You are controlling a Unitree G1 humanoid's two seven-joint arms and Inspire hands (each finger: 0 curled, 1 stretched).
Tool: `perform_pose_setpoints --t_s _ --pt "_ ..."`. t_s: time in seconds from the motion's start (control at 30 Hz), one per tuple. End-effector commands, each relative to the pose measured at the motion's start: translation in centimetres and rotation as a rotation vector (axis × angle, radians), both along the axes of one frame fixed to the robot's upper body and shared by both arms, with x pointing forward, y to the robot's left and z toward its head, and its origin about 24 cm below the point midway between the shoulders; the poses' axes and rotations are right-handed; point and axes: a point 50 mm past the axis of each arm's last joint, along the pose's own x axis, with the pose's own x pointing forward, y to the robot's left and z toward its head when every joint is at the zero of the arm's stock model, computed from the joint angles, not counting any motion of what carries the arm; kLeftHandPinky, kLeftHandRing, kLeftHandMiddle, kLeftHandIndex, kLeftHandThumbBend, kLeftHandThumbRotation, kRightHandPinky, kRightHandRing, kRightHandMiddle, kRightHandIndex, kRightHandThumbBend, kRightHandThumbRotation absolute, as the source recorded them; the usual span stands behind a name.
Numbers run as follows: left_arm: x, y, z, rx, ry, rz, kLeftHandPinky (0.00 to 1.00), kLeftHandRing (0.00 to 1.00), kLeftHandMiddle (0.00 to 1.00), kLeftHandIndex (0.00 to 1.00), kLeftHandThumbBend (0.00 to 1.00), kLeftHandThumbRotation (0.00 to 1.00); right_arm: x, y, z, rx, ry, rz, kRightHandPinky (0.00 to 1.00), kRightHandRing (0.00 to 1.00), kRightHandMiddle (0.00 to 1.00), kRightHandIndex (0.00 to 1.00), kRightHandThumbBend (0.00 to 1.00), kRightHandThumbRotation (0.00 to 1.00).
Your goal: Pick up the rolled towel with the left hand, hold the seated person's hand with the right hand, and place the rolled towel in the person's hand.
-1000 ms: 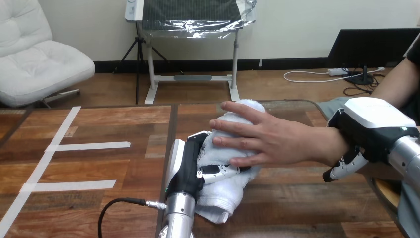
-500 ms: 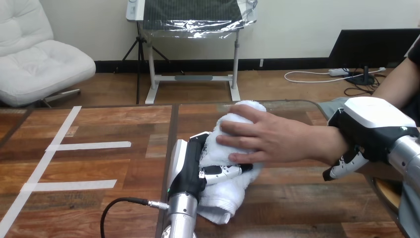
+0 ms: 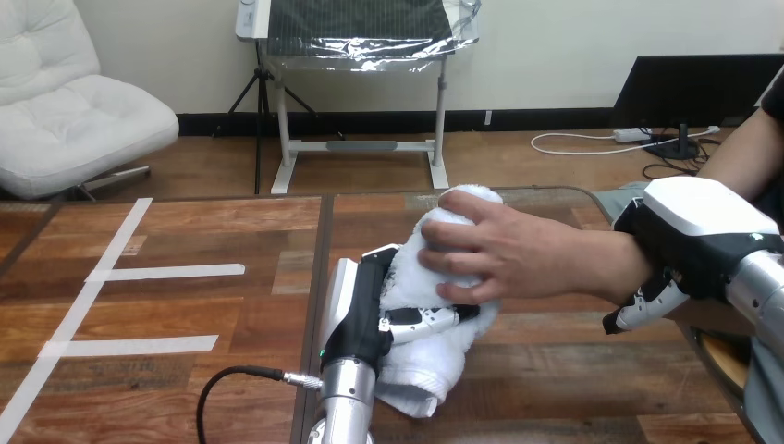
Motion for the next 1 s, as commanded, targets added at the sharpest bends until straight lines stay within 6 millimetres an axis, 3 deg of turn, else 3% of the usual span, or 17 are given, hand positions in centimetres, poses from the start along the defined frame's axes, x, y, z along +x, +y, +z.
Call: perform_pose_setpoints --t_s 0.0,0.3,0.5,0.8,0.9,0.97 --pt "1.76 -2.67 3.46 -0.025 -0.136 -0.095 0.32 0.37 0.44 0.51 0.56 0.00 0.38 1.35 3.47 0.065 -0.162 0.066 0.10 0.16 0.24 0.30 0.73 0.00" --pt "1.82 -2.28 3.34 -0.011 -0.135 -0.087 0.32 0.37 0.44 0.52 0.56 0.00 0.50 1.37 3.44 0.051 -0.145 0.055 0.12 0.19 0.28 0.36 0.77 0.00" --pt "1.84 -2.06 3.31 -0.008 -0.139 -0.087 0.32 0.37 0.44 0.52 0.57 0.00 0.52 1.47 3.49 0.007 -0.144 0.065 0.21 0.30 0.40 0.47 0.81 0.00" --pt "1.93 -1.83 3.26 0.006 -0.134 -0.118 0.34 0.41 0.47 0.52 0.59 0.03 0.51 1.51 3.48 -0.016 -0.125 0.067 0.44 0.54 0.60 0.63 0.84 0.00" --pt "2.01 -1.78 3.18 0.024 -0.123 -0.152 0.38 0.46 0.53 0.58 0.59 0.08 0.50 1.51 3.46 -0.028 -0.122 0.074 0.50 0.59 0.65 0.67 0.84 0.00" --pt "2.10 -1.77 3.11 0.051 -0.113 -0.171 0.54 0.59 0.62 0.68 0.63 0.21 0.49 1.51 3.46 -0.029 -0.115 0.074 0.57 0.65 0.70 0.72 0.84 0.00"
